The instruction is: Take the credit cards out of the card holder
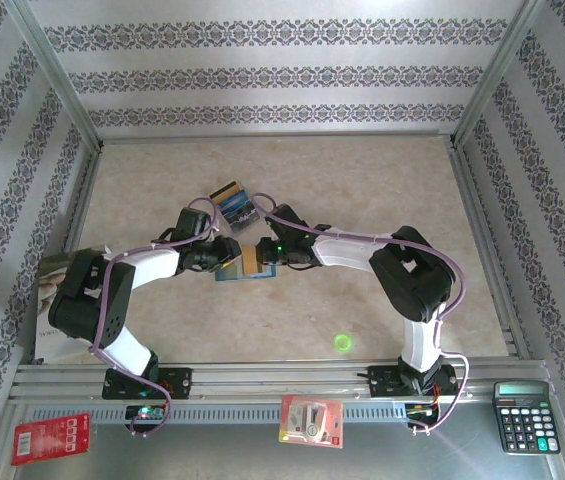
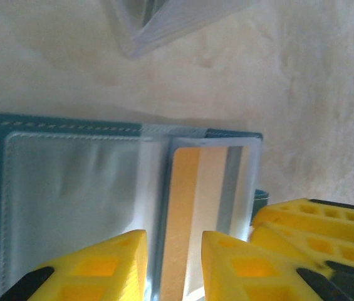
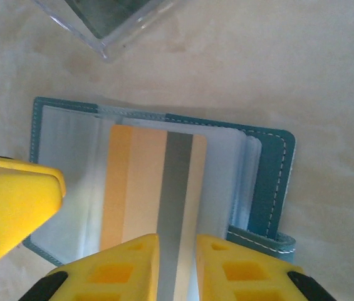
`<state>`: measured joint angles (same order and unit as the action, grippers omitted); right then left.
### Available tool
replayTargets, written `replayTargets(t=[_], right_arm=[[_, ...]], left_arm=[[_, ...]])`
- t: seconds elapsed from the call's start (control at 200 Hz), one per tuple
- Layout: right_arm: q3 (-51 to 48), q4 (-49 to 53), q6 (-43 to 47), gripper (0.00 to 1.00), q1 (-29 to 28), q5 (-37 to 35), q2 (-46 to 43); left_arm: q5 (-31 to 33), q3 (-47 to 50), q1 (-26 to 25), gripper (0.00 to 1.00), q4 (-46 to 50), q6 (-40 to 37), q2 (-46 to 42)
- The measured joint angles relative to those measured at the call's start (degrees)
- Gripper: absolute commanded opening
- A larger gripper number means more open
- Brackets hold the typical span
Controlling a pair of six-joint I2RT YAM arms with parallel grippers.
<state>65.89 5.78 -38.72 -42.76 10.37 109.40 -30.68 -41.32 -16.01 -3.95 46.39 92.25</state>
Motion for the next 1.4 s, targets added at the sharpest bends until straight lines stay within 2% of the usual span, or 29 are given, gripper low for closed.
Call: replayTargets(t=[0.62,1.404], right_arm=[[2.36,1.73,-0.02,0.21,-0.07,-0.42,2.51],[2.62,1.97,-0.2,0.2,-0.15,-0.46,2.93]], left_arm=[[-2.32,0.0,0.0,0.29,-3.04,0.42,3.89],[-4.02,0.28,0.0,0.12,-5.88,1.01,4.96]])
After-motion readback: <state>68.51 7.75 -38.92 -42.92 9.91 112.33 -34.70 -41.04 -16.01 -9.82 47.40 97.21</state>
